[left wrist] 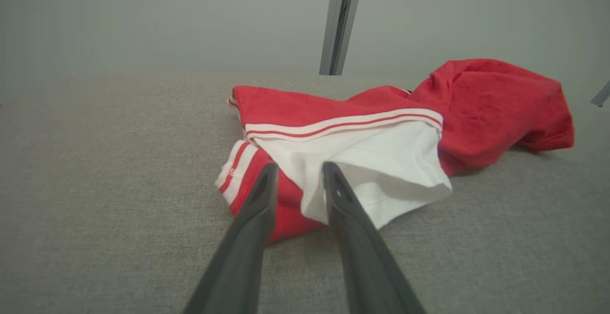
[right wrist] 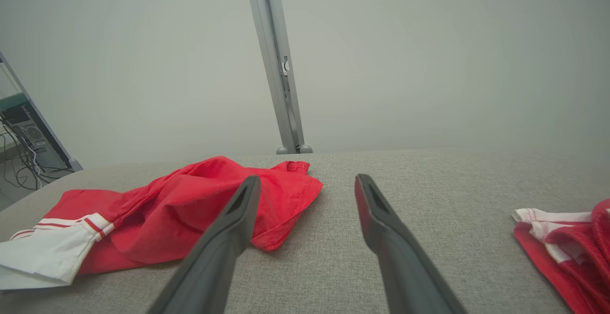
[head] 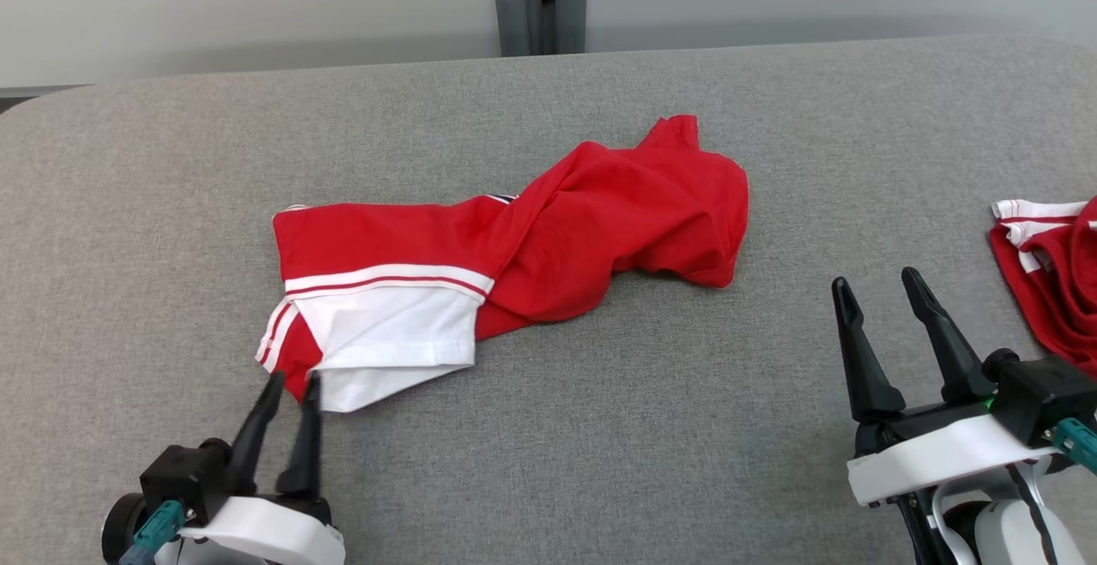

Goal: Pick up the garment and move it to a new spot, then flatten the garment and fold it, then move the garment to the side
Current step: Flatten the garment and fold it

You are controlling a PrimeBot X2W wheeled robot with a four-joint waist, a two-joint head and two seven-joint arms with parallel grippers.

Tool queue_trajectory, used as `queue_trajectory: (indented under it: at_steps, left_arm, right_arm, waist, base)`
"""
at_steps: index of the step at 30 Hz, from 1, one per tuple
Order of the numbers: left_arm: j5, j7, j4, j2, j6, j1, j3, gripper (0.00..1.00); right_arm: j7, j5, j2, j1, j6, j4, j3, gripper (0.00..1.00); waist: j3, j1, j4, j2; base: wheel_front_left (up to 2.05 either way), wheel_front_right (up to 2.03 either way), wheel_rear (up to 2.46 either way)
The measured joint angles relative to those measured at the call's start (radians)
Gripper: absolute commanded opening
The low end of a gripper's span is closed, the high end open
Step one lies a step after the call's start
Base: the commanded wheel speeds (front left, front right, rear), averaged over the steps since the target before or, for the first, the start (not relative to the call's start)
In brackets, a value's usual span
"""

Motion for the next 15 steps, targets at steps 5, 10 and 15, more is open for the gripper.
queue_trajectory:
  at_steps: [5, 10, 15]
  left_arm:
    - [-0.005, 0.0, -0.05, -0.054, -0.052, 0.003, 0.081, 1.0]
    - [0.007, 0.0, -0.129, -0.059, -0.068, -0.001, 0.125, 1.0]
    - [0.025, 0.045, -0.202, -0.028, -0.056, -0.049, 0.128, 1.0]
  right_arm:
    - [0.007, -0.001, 0.0, 0.0, 0.0, -0.024, -0.016, 1.0]
    - [0.006, -0.014, 0.0, -0.005, 0.0, -0.035, -0.039, 1.0]
    - [0.004, -0.038, 0.0, -0.011, 0.0, -0.033, -0.054, 1.0]
  waist:
    - [-0.008, 0.0, 0.001, 0.0]
    - [-0.017, 0.0, -0.001, 0.0]
    - [-0.031, 0.0, -0.01, 0.0]
  base:
    - [0.0, 0.0, 0.0]
    - [0.0, 0.0, 0.0]
    - [0.0, 0.0, 0.0]
